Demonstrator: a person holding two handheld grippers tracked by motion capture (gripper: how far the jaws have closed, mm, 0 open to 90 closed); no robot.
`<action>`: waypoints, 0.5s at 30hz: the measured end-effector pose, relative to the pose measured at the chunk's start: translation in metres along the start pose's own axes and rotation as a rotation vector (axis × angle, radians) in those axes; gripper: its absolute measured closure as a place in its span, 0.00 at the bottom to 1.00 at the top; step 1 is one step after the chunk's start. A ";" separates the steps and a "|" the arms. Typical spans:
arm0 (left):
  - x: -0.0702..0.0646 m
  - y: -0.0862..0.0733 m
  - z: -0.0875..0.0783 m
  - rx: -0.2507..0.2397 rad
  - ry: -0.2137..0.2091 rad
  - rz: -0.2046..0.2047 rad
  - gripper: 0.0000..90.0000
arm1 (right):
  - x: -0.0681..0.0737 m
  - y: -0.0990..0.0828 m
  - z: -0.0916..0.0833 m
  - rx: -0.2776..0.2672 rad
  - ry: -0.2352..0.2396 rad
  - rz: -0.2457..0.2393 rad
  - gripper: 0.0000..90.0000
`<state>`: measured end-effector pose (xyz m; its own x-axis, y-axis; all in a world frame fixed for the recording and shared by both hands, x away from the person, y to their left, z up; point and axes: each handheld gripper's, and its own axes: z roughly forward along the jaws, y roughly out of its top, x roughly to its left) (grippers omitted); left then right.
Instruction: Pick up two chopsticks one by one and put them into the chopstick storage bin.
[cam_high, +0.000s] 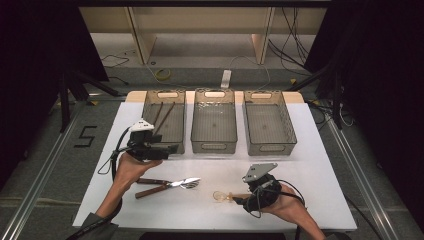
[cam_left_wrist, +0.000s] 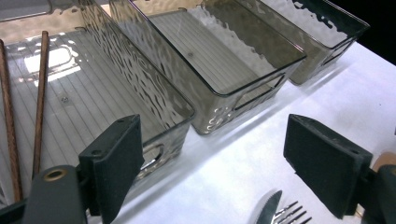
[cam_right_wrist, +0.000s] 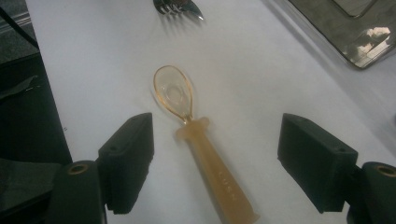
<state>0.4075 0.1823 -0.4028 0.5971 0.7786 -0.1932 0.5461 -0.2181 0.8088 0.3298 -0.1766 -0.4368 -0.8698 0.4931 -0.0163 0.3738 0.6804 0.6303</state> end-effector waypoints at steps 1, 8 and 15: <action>-0.002 -0.001 0.000 0.000 -0.001 0.003 0.21 | -0.001 0.000 0.000 0.002 0.001 -0.006 0.31; -0.019 -0.012 -0.005 -0.037 -0.023 0.053 0.19 | -0.004 0.001 0.004 0.018 0.009 -0.004 0.31; -0.028 -0.024 -0.013 -0.051 -0.038 0.059 0.19 | -0.002 0.002 0.010 0.089 0.030 -0.025 0.31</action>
<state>0.3702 0.1731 -0.4098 0.6497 0.7421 -0.1649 0.4795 -0.2316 0.8464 0.3353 -0.1706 -0.4432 -0.8880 0.4597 -0.0065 0.3780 0.7381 0.5588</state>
